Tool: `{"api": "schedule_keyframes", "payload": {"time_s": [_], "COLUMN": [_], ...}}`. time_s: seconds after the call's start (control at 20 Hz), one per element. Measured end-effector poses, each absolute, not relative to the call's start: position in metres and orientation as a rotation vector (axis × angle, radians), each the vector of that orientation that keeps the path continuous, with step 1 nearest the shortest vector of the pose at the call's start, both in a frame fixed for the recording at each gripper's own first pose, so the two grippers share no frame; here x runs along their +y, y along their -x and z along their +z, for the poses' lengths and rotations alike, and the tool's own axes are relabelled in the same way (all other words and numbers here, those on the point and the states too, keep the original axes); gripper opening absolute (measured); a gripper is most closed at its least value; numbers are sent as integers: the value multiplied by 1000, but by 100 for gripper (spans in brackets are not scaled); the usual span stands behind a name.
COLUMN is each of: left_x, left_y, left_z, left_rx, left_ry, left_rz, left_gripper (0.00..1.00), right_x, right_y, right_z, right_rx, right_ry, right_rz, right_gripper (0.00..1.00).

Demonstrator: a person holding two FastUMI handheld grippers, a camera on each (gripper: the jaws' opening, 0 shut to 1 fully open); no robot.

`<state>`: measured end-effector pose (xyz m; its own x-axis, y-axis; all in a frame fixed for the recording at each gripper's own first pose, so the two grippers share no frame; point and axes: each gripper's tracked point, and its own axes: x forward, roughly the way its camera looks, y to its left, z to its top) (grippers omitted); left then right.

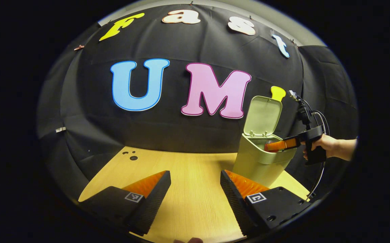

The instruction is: Press the lid of the desktop garbage bin to open it, pick up the crumpled paper on the desktop and throw it into the bin, then pick up the pop can on the desktop and drop it into the bin, and finally close the garbage bin lid.

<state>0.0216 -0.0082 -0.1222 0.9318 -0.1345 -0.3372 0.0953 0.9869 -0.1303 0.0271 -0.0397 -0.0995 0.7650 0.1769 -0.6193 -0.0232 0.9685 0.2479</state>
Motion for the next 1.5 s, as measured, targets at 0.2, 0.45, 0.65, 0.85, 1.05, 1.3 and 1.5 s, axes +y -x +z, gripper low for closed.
{"api": "schedule_keyframes", "payload": {"time_s": [0.2, 0.45, 0.65, 0.85, 1.05, 1.3, 1.5], "left_x": [-8, -8, -9, -11, -14, -18, -17], "left_y": [-22, -21, -18, -15, -12, -8, -4], "left_z": [-123, -123, -123, -122, -120, -117, -115], "left_rx": [356, 360, 360, 357, 354, 350, 347], "left_ry": [117, 127, 125, 122, 125, 119, 109], "left_rz": [-116, -117, -124, -136, -147, -157, -157], "left_gripper": [95, 95, 95, 95, 95, 95, 95], "right_x": [-42, -46, -52, -53, -65, -88, -97], "right_y": [-25, -23, -17, -14, -21, -36, -54], "right_z": [-101, -90, -69, -34, 3, 53, 79], "right_rx": [691, 662, 603, 516, 417, 293, 232], "right_ry": [-235, -247, -260, -298, -312, -237, -168], "right_rz": [102, 85, 64, 81, 57, -4, -37], "right_gripper": [83, 83, 84, 88, 88, 90, 90]}}
